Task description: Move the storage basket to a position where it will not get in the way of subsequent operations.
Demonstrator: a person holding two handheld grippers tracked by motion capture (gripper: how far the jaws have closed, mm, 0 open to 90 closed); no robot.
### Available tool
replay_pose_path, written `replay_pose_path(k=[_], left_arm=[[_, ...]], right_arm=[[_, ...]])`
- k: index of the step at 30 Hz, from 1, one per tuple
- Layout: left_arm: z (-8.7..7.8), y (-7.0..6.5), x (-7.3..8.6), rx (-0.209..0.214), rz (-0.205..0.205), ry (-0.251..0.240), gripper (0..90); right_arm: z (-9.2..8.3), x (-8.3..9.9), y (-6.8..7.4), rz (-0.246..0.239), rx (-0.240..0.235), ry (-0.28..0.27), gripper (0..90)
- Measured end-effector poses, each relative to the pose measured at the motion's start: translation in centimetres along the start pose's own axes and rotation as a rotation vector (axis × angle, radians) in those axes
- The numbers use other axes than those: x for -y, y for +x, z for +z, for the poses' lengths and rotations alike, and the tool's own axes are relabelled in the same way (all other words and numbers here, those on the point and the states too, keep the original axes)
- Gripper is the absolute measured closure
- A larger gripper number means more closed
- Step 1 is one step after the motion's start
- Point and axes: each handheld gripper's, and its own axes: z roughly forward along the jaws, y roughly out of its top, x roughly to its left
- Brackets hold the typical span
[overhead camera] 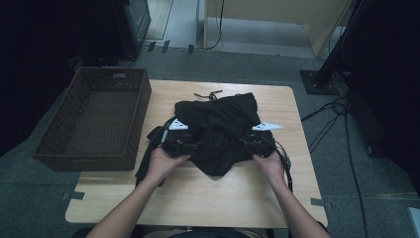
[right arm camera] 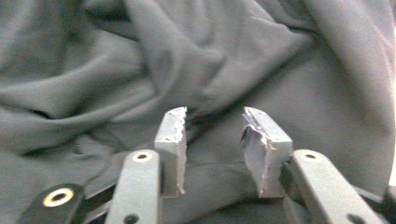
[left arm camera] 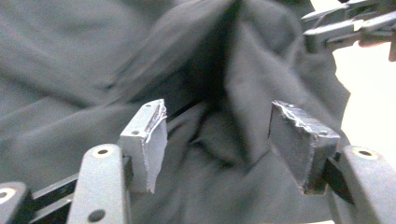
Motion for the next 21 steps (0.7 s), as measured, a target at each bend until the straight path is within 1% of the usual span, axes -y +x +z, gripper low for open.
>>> replay_pose_path(k=[1,3,4,5,6,7,8,9,10,11,12,13,14,15,17,18,19,21], left_arm=[[0.4,-0.2,-0.1,0.001,0.005,0.009,35.7],[1.7,-0.6,-0.4,-0.005,0.021,0.045,36.0],[2.4,-0.8,-0.5,-0.014,0.027,0.060,38.8],[2.9,-0.8,-0.5,-0.022,0.027,0.082,43.6],[3.3,-0.8,-0.6,-0.024,0.026,0.097,57.4],[3.6,-0.5,-0.8,-0.036,0.028,0.115,67.3],[3.5,-0.3,-0.9,-0.038,0.030,0.116,80.3],[3.2,0.4,-1.2,-0.040,0.014,0.109,89.1],[2.8,1.0,-1.5,-0.039,-0.010,0.108,89.8],[2.4,1.5,-1.7,-0.044,-0.018,0.106,90.0],[1.6,2.3,-2.1,-0.065,-0.026,0.100,90.0],[1.1,2.9,-2.3,-0.082,-0.029,0.095,90.0],[0.4,3.6,-2.6,-0.106,-0.044,0.087,90.0],[-0.2,4.4,-2.8,-0.132,-0.058,0.078,90.0],[-1.7,6.3,-3.2,-0.187,-0.087,0.062,90.0],[-2.0,6.8,-3.3,-0.205,-0.097,0.062,90.0],[-2.6,7.7,-3.4,-0.231,-0.109,0.058,90.0],[-3.2,8.7,-3.4,-0.265,-0.128,0.058,90.0]], right_arm=[[0.0,0.1,0.3,-0.005,-0.011,0.002,57.9],[0.2,0.4,0.7,-0.009,-0.015,0.018,56.9],[0.4,0.6,0.9,-0.014,-0.019,0.027,55.2],[0.7,0.9,1.1,-0.017,-0.023,0.043,54.6],[0.9,1.1,1.3,-0.023,-0.027,0.054,54.7],[1.1,1.3,1.3,-0.040,-0.022,0.060,54.8],[1.3,1.4,1.5,-0.053,-0.007,0.076,55.9],[1.5,1.6,1.6,-0.064,-0.001,0.086,57.5],[1.6,1.7,1.5,-0.082,0.015,0.100,60.0],[1.6,1.8,1.3,-0.093,0.021,0.117,62.7],[1.6,2.0,1.2,-0.093,0.028,0.115,66.1],[1.5,2.1,0.8,-0.101,0.028,0.104,69.5],[1.4,2.1,0.6,-0.098,0.029,0.103,71.8],[1.3,2.2,0.4,-0.107,0.036,0.107,74.3],[1.2,2.3,-0.2,-0.140,0.063,0.103,77.5],[1.1,2.3,-0.4,-0.140,0.076,0.107,78.2],[1.0,2.3,-0.6,-0.143,0.086,0.108,78.7],[0.8,2.3,-1.6,-0.125,0.096,0.113,80.5]])
